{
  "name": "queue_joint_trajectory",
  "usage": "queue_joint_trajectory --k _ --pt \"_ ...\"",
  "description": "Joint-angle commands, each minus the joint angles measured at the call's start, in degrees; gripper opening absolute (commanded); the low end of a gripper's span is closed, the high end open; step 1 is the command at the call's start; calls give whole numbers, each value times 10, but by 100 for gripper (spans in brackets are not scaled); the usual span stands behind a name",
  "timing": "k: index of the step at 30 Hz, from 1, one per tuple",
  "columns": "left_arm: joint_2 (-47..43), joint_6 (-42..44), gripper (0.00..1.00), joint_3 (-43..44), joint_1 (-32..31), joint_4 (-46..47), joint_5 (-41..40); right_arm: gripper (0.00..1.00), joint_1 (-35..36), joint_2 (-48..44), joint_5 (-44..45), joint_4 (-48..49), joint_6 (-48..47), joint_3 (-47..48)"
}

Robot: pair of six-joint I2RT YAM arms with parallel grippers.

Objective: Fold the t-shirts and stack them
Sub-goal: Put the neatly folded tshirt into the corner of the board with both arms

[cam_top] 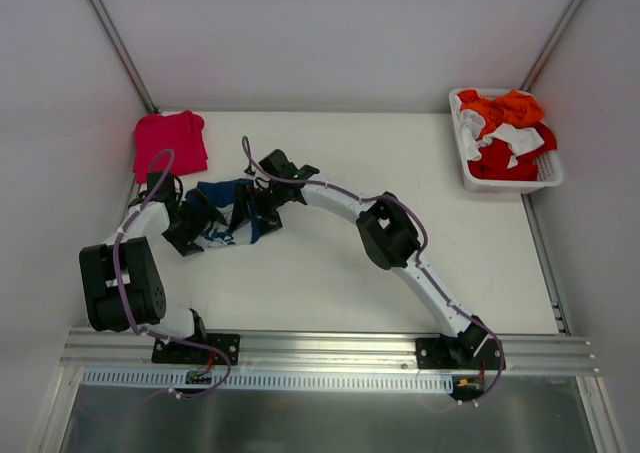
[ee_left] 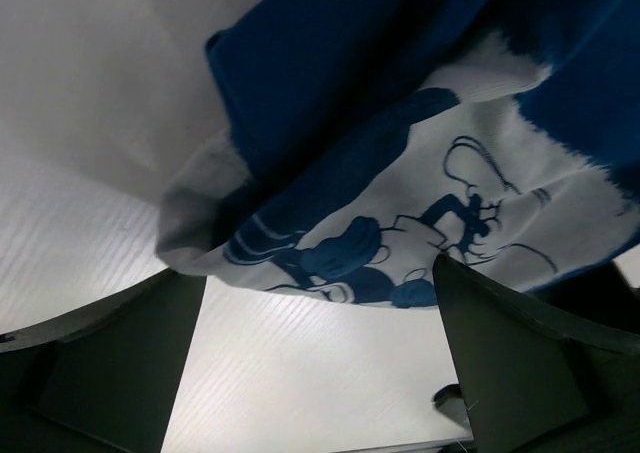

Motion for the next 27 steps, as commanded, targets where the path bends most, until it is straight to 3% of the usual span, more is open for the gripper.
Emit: queue_joint_trajectory --k 1,4,9,13,16,17,18,23,27 --pt "1 -20 99 7 5 40 42 99 4 -2 -7 4 -2 1" --pt "-9 -19 99 7 6 51 41 99 4 -7 1 -4 -10 -1" --pt "-25 -9 99 2 6 53 37 62 3 -11 1 -17 -23 -7" --pt "-37 -11 99 -8 6 51 24 55 3 -16 2 -31 -37 -18" --pt "-56 -14 99 -11 6 50 27 67 1 -22 2 -31 -39 -28" --pt "-76 -15 99 -11 6 50 30 82 1 -26 2 -31 -41 -31" --pt "-86 -15 99 -8 6 51 32 88 -1 -28 -1 -31 -42 -36" --pt "-98 2 97 54 5 44 46 94 -18 -50 29 -71 -87 -36" --pt "-78 -5 95 111 6 -6 -9 94 -59 -75 83 -152 -108 24"
